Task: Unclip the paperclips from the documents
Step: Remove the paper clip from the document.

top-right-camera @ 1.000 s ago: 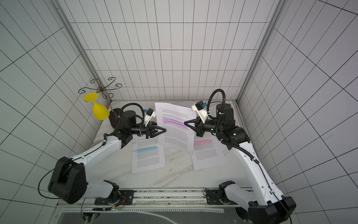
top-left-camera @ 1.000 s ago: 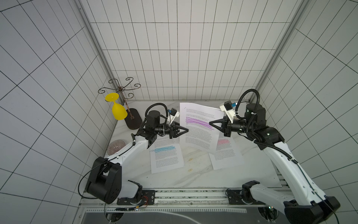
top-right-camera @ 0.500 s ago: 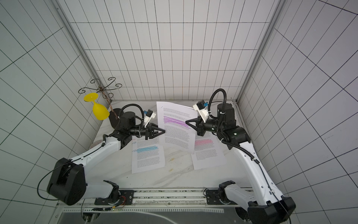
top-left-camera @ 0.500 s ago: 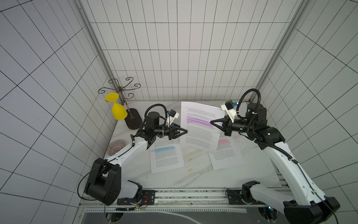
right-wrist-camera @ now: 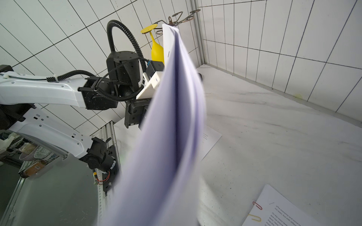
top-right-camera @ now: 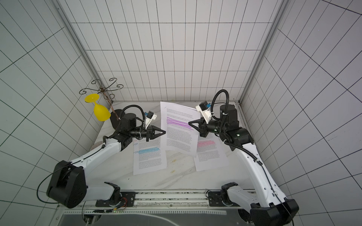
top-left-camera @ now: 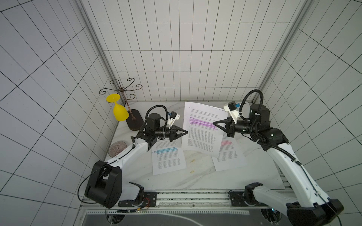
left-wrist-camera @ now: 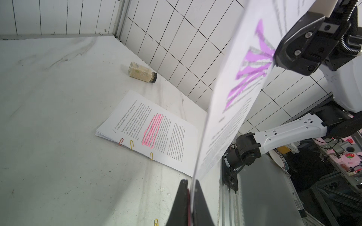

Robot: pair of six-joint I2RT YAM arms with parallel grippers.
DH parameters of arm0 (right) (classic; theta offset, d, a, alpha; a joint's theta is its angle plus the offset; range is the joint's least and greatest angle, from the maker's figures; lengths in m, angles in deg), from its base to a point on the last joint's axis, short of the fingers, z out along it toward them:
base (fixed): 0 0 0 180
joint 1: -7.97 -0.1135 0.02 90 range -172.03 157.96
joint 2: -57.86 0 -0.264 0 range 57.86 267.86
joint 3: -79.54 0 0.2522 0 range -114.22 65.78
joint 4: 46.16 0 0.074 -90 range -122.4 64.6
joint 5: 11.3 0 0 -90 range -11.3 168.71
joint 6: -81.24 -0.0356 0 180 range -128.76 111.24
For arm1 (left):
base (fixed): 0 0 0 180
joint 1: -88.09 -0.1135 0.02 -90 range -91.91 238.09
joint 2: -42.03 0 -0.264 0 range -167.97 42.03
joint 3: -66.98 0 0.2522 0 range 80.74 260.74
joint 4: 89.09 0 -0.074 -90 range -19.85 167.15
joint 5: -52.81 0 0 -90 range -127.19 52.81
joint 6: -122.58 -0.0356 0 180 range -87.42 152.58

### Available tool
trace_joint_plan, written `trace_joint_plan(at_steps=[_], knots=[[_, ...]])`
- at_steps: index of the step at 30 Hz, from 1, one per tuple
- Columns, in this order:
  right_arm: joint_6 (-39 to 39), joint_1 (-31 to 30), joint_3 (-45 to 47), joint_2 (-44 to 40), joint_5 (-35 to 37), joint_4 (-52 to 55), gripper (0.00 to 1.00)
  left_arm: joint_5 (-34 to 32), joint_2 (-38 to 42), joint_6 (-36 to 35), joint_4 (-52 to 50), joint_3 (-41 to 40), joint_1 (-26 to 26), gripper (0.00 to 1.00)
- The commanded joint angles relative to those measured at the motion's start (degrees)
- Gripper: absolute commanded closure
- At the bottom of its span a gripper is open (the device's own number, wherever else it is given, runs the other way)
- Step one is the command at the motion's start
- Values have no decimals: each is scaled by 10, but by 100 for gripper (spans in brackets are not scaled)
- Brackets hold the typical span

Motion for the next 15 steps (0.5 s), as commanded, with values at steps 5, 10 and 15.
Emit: trace_joint_plan(at_steps=[5, 10, 15], knots=[[11, 17, -32, 4, 12, 7, 100, -28, 14, -56, -69, -2, -6, 100], [2, 28, -39, 10, 19, 8, 100, -38, 19, -85, -107, -4, -6, 100], [-4, 44, -42, 15, 26, 17, 100, -58, 25, -109, -138, -8, -8, 100]])
